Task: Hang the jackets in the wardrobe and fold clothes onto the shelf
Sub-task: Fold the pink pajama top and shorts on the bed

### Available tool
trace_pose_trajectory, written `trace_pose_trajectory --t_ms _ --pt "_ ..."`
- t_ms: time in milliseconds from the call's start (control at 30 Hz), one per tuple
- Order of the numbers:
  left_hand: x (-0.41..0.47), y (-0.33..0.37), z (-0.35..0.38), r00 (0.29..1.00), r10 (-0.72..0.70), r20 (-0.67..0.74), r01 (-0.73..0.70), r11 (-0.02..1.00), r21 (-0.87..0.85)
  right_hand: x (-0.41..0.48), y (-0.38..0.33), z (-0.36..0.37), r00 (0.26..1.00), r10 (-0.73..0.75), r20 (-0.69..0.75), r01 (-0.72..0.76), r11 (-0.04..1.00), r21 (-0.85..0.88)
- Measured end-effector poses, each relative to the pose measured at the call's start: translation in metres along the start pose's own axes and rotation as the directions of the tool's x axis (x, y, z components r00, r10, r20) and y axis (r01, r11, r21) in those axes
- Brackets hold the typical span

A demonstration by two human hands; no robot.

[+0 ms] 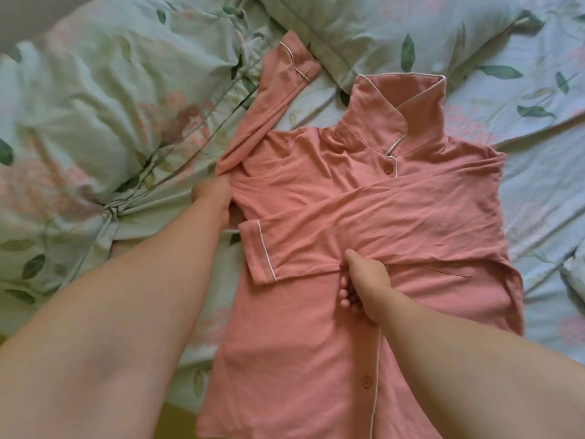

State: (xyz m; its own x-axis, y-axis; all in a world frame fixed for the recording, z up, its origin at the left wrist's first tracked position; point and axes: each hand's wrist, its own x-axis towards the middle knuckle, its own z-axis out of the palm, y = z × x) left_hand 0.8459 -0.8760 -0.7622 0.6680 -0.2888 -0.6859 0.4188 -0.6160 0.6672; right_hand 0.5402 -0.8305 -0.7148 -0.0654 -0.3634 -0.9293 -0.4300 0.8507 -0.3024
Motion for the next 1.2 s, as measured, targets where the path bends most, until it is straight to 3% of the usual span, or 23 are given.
trace_pose_trajectory --t_ms 100,267,367,667,767,900,1000,1067,1200 --pt "-0.011 0.020 -0.003 0.999 -0.008 -0.042 0.007 1.000 -0.030 0.002 -0.002 0.004 0.999 0.014 -0.051 -0.014 1.000 0.007" --pt "-0.008 0.039 0.001 1.000 0.008 -0.031 -0.006 0.998 0.058 0.007 -0.005 0.006 0.998 0.037 -0.060 -0.037 0.999 -0.003" --pt "-0.001 0.048 0.005 0.997 0.035 0.069 -0.040 0.997 0.067 0.006 -0.008 0.006 0.997 0.043 -0.071 -0.044 0.999 -0.012" --pt "-0.003 0.104 0.005 0.950 0.040 0.311 0.090 0.915 -0.394 0.002 -0.017 0.007 0.997 0.057 -0.056 -0.060 0.997 -0.054" --pt "-0.020 0.119 0.002 0.886 0.079 0.456 0.118 0.914 -0.388 0.001 -0.017 0.006 0.997 0.054 -0.049 -0.056 0.997 -0.055" --pt "-0.036 0.128 -0.007 0.822 0.112 0.558 0.038 0.967 -0.250 0.001 -0.016 0.004 0.998 0.053 -0.038 -0.056 0.997 -0.060" --pt "-0.023 0.128 -0.018 0.876 0.008 0.482 0.033 0.997 -0.076 0.000 -0.016 0.003 0.998 0.045 -0.035 -0.048 0.997 -0.063" --pt "-0.014 0.126 -0.025 0.945 -0.080 0.316 0.060 0.996 0.073 0.000 -0.015 0.002 0.999 0.044 -0.032 -0.046 0.996 -0.074" --pt "-0.015 0.127 -0.026 0.996 0.035 0.079 -0.035 0.999 0.009 0.000 -0.015 0.002 0.999 0.040 -0.021 -0.042 0.996 -0.084"
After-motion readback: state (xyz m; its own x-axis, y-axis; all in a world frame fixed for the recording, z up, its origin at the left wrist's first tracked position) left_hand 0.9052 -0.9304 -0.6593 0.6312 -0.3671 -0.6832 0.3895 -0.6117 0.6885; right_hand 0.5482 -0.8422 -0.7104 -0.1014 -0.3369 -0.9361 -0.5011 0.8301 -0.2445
